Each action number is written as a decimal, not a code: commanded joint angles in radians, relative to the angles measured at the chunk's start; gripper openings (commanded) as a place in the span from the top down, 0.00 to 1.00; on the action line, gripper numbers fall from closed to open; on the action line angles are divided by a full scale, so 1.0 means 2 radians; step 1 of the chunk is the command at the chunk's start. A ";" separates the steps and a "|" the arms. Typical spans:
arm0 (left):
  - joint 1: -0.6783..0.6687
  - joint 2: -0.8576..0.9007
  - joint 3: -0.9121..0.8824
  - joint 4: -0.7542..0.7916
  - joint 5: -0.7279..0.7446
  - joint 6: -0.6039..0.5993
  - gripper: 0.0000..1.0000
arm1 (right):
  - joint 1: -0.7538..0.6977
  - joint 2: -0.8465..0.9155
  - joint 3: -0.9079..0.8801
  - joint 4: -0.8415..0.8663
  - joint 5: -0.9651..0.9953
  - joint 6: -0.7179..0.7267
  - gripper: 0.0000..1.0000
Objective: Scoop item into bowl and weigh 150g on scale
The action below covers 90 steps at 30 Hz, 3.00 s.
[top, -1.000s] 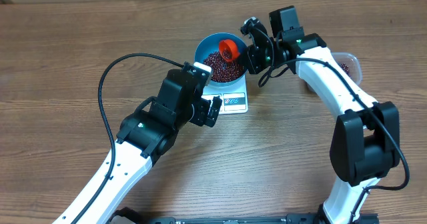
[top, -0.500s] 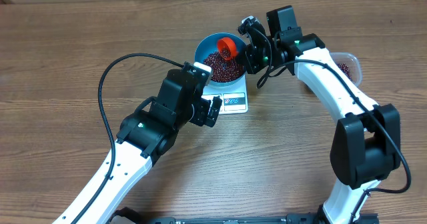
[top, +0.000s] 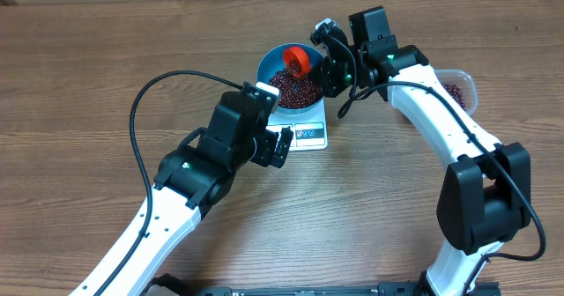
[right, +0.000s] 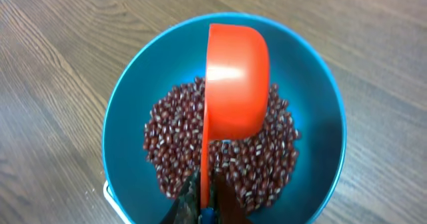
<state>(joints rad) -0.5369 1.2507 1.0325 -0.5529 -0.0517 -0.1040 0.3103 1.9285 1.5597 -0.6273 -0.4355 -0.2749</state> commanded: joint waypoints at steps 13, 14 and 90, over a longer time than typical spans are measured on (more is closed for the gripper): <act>0.000 0.002 0.000 0.002 0.006 0.006 0.00 | 0.011 -0.022 0.010 -0.018 0.031 -0.006 0.96; 0.000 0.002 0.000 0.002 0.006 0.006 0.00 | 0.011 -0.022 0.010 -0.013 0.040 -0.008 0.96; 0.000 0.002 0.000 0.002 0.006 0.006 0.00 | -0.162 -0.157 0.013 -0.101 -0.187 0.100 0.96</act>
<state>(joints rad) -0.5369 1.2507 1.0325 -0.5529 -0.0517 -0.1040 0.0326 1.6348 1.5608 -0.8150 -0.7979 -0.0780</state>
